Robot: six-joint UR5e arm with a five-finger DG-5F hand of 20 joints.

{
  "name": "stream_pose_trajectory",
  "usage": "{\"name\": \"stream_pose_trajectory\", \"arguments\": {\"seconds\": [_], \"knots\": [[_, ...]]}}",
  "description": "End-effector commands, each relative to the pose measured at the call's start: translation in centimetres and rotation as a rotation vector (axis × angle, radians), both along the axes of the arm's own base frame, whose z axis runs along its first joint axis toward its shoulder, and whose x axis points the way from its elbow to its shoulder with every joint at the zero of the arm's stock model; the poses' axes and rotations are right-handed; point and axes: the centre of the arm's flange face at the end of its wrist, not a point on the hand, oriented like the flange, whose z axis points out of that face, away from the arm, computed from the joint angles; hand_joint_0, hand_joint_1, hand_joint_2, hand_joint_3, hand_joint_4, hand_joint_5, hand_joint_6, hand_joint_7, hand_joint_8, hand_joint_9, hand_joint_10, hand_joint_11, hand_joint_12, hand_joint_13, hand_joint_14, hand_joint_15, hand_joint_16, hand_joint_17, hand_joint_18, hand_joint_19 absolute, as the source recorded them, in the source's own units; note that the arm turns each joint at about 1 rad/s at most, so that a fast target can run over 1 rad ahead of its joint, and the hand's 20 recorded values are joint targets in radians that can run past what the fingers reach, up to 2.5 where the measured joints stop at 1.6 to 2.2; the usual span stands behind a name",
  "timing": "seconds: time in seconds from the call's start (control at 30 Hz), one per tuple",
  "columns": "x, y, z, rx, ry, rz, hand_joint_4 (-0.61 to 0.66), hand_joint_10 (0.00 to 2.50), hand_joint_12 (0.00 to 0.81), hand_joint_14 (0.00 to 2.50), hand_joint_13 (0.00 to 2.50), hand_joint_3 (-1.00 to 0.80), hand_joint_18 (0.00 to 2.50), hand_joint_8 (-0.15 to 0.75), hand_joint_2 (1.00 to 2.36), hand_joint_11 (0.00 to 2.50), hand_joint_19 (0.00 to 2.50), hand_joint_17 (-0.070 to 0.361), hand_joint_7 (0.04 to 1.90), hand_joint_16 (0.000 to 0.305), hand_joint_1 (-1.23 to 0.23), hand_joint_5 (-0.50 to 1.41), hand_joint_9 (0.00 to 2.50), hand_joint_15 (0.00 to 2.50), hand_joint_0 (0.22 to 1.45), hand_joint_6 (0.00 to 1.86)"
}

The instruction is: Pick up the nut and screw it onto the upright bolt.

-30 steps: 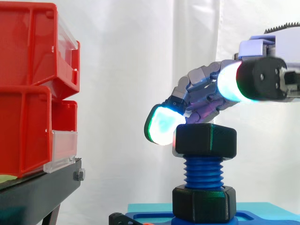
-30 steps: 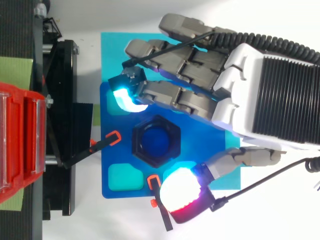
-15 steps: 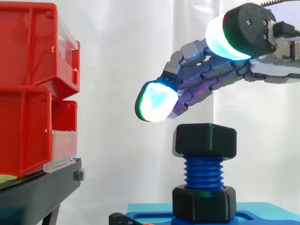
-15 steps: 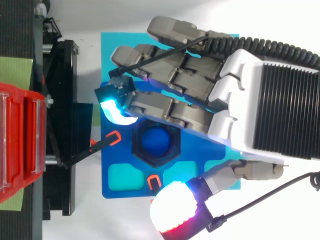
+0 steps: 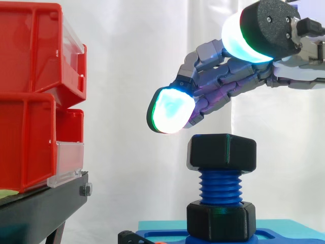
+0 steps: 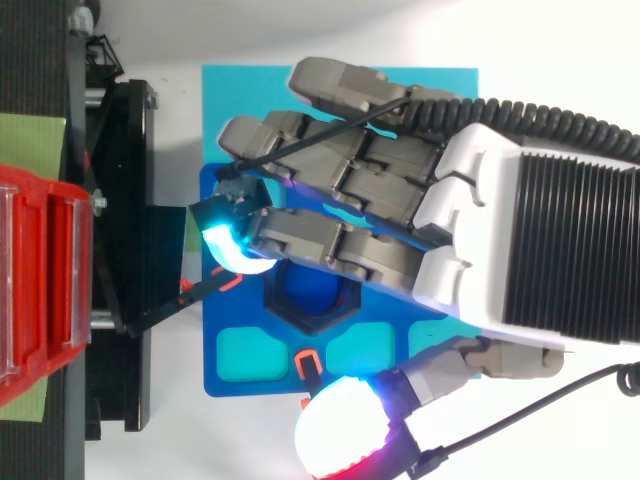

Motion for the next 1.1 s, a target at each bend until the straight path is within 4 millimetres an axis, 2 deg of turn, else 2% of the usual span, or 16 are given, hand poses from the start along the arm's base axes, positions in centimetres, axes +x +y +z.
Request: {"name": "stream_pose_trajectory", "arguments": {"seconds": [0.0,0.67,1.07], "knots": [[-0.1,0.0,-0.1,-0.002,0.009,0.000,0.24,0.00,0.392,0.00,0.39,-0.50,0.31,0.292,1.00,0.00,0.01,0.118,0.85,0.052,-0.09,-0.17,0.34,0.00,0.49,0.50],[-0.4,-0.1,-0.4,-0.010,0.040,0.000,0.26,0.00,0.385,0.00,0.39,-0.50,0.31,0.290,1.00,0.00,0.02,0.114,0.96,0.051,-0.12,-0.16,0.35,0.00,0.50,0.50],[-0.7,-1.2,-0.8,-0.020,0.074,0.008,0.27,0.00,0.376,0.00,0.44,-0.50,0.33,0.297,1.00,0.00,0.02,0.112,1.13,0.050,-0.14,-0.13,0.41,0.00,0.50,0.50]]}}
